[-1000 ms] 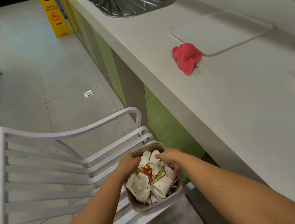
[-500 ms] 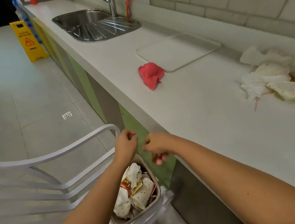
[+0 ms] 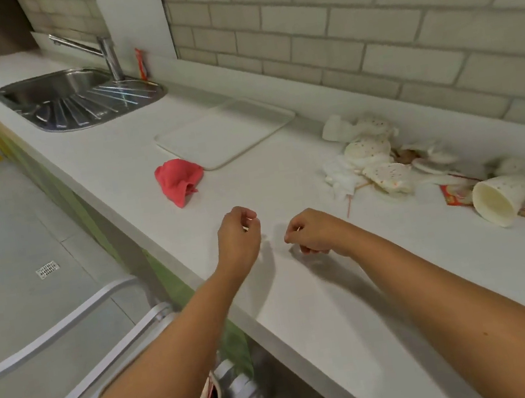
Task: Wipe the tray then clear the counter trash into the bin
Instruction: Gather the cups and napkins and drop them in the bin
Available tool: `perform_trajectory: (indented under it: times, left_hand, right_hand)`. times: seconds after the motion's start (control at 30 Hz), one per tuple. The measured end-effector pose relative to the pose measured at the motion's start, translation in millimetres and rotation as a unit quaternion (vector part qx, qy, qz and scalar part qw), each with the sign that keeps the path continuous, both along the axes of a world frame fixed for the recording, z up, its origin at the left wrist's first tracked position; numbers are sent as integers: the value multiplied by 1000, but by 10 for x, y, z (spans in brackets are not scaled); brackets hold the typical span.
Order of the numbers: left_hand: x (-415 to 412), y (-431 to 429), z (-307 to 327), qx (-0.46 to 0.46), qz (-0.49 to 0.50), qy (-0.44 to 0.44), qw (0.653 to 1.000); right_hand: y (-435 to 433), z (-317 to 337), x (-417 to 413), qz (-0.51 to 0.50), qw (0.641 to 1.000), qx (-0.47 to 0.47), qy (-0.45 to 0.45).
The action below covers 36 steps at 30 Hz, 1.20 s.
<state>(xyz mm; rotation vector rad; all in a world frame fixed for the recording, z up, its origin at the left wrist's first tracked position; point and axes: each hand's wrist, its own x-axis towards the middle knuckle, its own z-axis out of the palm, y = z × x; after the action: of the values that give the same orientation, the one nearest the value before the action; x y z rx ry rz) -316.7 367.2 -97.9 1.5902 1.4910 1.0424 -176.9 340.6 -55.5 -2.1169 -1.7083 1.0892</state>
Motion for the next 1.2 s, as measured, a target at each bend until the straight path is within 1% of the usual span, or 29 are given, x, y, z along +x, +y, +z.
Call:
perform_trajectory:
  times: [0.1, 0.23, 0.33, 0.47, 0.53, 0.6, 0.7, 0.77, 0.8, 0.87, 0.97, 1.03, 1.2]
  left_hand:
    - [334, 85, 44, 11, -41, 37, 998]
    - [726, 232, 62, 20, -101, 88, 991]
    - [997, 384, 67, 48, -154, 164, 973]
    - [1354, 586, 107, 107, -207, 294, 927]
    - [1516, 671, 128, 112, -231, 353, 899]
    - [1666, 752, 140, 114, -253, 415, 866]
    - [1850, 895, 123, 106, -274, 483, 825]
    - [1927, 976, 86, 85, -276, 509, 811]
    - [1960, 1010, 59, 73, -275, 514, 809]
    - [2006, 1046, -4, 53, -273, 495, 823]
    - [2009, 1084, -102, 79, -269, 454, 846]
    - [1975, 1131, -153, 99, -261, 434, 857]
    - [1884, 1176, -173, 81, -242, 379, 889]
  right_hand:
    - [48, -99, 417, -48, 998, 39, -20]
    - [166, -297, 872, -90, 985, 110, -99]
    - [244, -421, 1058, -80, 981, 131, -119]
    - [335, -500, 1210, -53, 978, 146, -140]
    - [339, -483, 1255, -28, 978, 139, -152]
    - [336, -430, 1322, -19, 973, 162, -165]
    - [373, -268, 1502, -34, 949, 239, -204]
    - [427, -197, 1670, -54, 930, 266, -246]
    - [455, -194, 1759, -68, 927, 261, -261]
    - [497, -236, 1914, -85, 933, 218, -274]
    - [527, -342, 2033, -90, 951, 135, -262]
    - [533, -395, 2038, -93, 953, 129, -258]
    - [529, -371, 1969, -105, 945, 148, -271]
